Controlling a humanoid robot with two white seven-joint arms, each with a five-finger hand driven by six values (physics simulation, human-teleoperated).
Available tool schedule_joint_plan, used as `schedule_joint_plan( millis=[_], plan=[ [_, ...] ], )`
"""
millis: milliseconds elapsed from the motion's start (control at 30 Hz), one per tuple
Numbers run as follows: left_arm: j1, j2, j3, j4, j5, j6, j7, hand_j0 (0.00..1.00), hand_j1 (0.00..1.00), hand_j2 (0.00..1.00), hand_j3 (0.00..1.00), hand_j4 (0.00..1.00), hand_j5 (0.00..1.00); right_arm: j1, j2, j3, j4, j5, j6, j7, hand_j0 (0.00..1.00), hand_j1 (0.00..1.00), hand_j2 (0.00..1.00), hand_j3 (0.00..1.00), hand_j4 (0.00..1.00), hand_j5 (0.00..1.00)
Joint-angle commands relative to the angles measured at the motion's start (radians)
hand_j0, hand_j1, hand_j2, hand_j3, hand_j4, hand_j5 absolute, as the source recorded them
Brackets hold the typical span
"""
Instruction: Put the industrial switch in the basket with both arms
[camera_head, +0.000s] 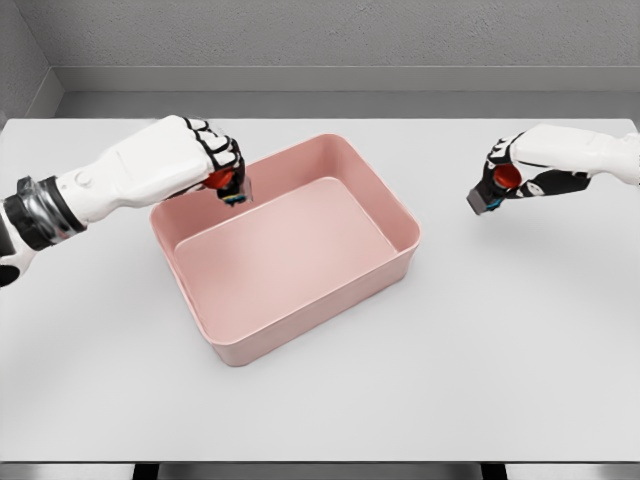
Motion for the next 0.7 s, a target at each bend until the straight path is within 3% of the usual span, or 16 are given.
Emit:
schedule_joint_plan(
  millis=[0,200,367,533,567,667],
  plan=[
    [0.003,-0.027,-0.038,-0.004,0.006,0.002,-0.011,0.24,0.24,0.24,0.24,0.24,0.24,-0.002,0.011,-0.001,-0.006,-0.007,0.002,0.001,0.38,0.38,0.38,0.38,0.38,0.38],
    [0.055,-0.032,-0.038,0.011,-0.005,0.002,-0.048,0.24,0.24,0.24,0.24,0.24,0.24,-0.009,0.03,-0.001,-0.017,-0.008,0.002,0.0,0.38,0.38,0.38,0.38,0.38,0.38],
    [0.052,-0.052,-0.037,0.123,-0.017,0.002,-0.063,0.24,0.24,0.24,0.24,0.24,0.24,-0.026,0.047,-0.001,-0.031,-0.007,0.002,0.001,0.38,0.38,0.38,0.38,0.38,0.38],
    [0.054,-0.067,-0.04,0.137,-0.032,0.002,-0.066,0.24,0.24,0.24,0.24,0.24,0.24,-0.035,0.063,0.0,-0.041,-0.008,0.002,0.003,0.38,0.38,0.38,0.38,0.38,0.38],
    [0.052,-0.069,-0.04,0.132,-0.031,0.002,-0.065,0.28,0.28,0.28,0.28,0.28,0.28,-0.035,0.063,0.0,-0.046,-0.007,0.002,0.003,0.38,0.38,0.38,0.38,0.38,0.38],
    [0.051,-0.069,-0.04,0.127,-0.02,0.002,-0.06,0.59,0.59,0.59,0.59,0.59,0.59,-0.043,0.074,0.0,-0.05,-0.008,0.002,0.004,0.38,0.38,0.38,0.38,0.38,0.38]
  ],
)
